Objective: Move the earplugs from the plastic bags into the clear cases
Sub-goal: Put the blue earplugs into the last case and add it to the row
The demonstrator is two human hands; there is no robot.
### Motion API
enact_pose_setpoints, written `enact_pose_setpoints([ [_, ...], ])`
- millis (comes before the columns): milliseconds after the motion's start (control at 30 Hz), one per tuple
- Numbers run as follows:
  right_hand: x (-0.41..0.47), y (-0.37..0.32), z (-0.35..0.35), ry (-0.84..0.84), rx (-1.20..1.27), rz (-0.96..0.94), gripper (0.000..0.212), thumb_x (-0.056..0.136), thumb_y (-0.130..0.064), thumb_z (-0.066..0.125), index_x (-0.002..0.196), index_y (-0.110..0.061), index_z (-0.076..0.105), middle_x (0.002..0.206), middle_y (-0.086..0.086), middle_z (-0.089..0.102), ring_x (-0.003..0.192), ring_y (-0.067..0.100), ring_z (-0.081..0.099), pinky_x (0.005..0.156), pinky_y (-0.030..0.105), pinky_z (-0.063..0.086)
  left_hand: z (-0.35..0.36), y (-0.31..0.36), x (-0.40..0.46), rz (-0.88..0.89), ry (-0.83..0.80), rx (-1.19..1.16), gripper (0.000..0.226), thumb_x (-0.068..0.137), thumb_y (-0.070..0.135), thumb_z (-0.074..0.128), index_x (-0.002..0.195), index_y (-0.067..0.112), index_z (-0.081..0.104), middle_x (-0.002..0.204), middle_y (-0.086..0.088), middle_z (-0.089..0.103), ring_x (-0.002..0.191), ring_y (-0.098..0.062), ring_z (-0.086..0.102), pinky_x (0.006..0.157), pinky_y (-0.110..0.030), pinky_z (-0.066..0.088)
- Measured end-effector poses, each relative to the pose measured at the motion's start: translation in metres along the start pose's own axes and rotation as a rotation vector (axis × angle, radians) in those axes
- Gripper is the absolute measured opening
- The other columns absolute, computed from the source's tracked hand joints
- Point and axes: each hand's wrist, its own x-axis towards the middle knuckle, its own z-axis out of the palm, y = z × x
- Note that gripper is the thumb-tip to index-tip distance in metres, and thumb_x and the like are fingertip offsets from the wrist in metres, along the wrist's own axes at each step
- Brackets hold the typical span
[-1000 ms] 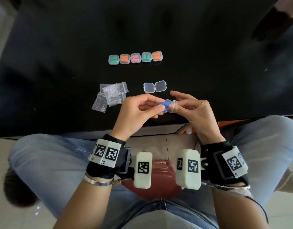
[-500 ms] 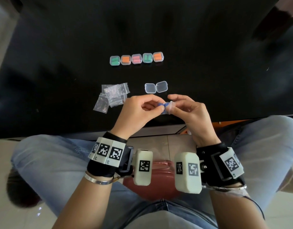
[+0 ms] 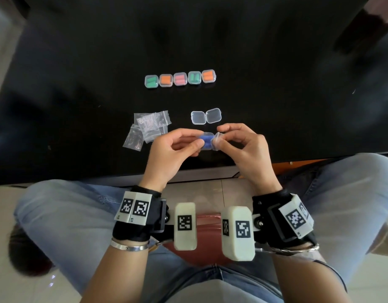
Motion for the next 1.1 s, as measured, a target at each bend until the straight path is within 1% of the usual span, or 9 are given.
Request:
enact_pose_setpoints([
  [167,0.0,0.0,0.001,0.026,0.013,0.013,0.006,0.08,-0.014,0.072,0.074,-0.018,0.072,0.098,-0.011,0.063,0.099,0.014,0.064,0.092,0.04,0.052,0.001,0.001,0.0,0.03,0.088,-0.032,0.015,0.079,0.009,0.07,0.089,0.02,0.07,0.077,0.009,0.073,0.074,-0.008,0.07,0.064,-0.015,0.053],
  [267,0.0,-0.001,0.0,0.031,0.04,0.017,0.012,0.08,-0.013,0.071,0.072,-0.021,0.071,0.097,-0.011,0.063,0.098,0.01,0.064,0.087,0.029,0.053,0.004,-0.001,-0.001,0.035,0.113,-0.059,0.014,0.08,0.009,0.07,0.088,0.02,0.07,0.075,0.01,0.074,0.073,-0.009,0.071,0.063,-0.015,0.052],
  [367,0.002,-0.001,-0.007,0.119,0.123,0.057,0.015,0.081,-0.007,0.07,0.071,-0.018,0.069,0.094,-0.011,0.063,0.086,-0.003,0.062,0.076,0.014,0.048,-0.002,-0.004,-0.002,-0.001,0.252,-0.18,0.013,0.08,0.009,0.069,0.086,0.02,0.069,0.075,0.009,0.074,0.072,-0.006,0.069,0.063,-0.014,0.052],
  [500,0.009,0.002,-0.019,0.201,0.137,0.096,0.011,0.082,-0.011,0.07,0.074,-0.018,0.069,0.094,-0.011,0.065,0.091,0.0,0.062,0.082,0.017,0.048,-0.028,-0.008,0.001,-0.041,0.412,-0.265,0.011,0.083,0.009,0.066,0.089,0.018,0.068,0.076,0.006,0.072,0.071,-0.003,0.066,0.064,-0.013,0.052],
  [667,0.019,0.01,-0.015,0.203,0.023,0.163,0.008,0.084,-0.015,0.068,0.088,-0.008,0.071,0.097,-0.006,0.068,0.083,0.001,0.063,0.072,0.007,0.047,-0.055,-0.013,0.014,-0.038,0.443,0.065,0.02,0.087,0.012,0.064,0.107,0.016,0.063,0.093,-0.005,0.068,0.078,-0.008,0.068,0.063,-0.013,0.053],
  [800,0.033,0.013,-0.01,0.199,-0.114,0.16,0.01,0.084,-0.018,0.068,0.091,-0.01,0.071,0.098,-0.005,0.068,0.081,0.001,0.062,0.07,0.006,0.047,-0.066,-0.014,0.031,0.01,0.462,0.595,0.029,0.087,0.02,0.062,0.116,0.02,0.06,0.103,0.002,0.067,0.089,-0.012,0.064,0.08,-0.032,0.055],
  [867,0.044,0.01,-0.009,0.2,-0.193,0.144,0.011,0.085,-0.02,0.068,0.092,-0.012,0.071,0.097,-0.007,0.066,0.08,0.0,0.06,0.071,0.008,0.047,-0.067,-0.011,0.037,0.009,0.518,0.759,0.031,0.087,0.025,0.06,0.117,0.022,0.059,0.105,0.004,0.068,0.095,-0.014,0.063,0.082,-0.034,0.05],
  [1000,0.065,0.004,-0.006,0.175,-0.354,0.1,0.013,0.084,-0.022,0.068,0.094,-0.014,0.071,0.096,-0.008,0.062,0.085,0.005,0.058,0.07,0.008,0.041,-0.065,-0.008,0.042,0.045,0.609,0.904,0.036,0.085,0.028,0.06,0.12,0.022,0.056,0.122,-0.001,0.059,0.117,-0.021,0.05,0.075,-0.028,0.037],
  [1100,0.079,0.003,0.0,0.138,-0.47,0.06,0.009,0.084,-0.023,0.067,0.087,-0.015,0.071,0.103,-0.005,0.062,0.093,0.009,0.057,0.072,0.011,0.04,-0.049,-0.006,0.045,0.226,0.464,0.869,0.039,0.082,0.02,0.065,0.12,0.021,0.056,0.123,-0.001,0.058,0.117,-0.019,0.048,0.083,-0.021,0.036],
])
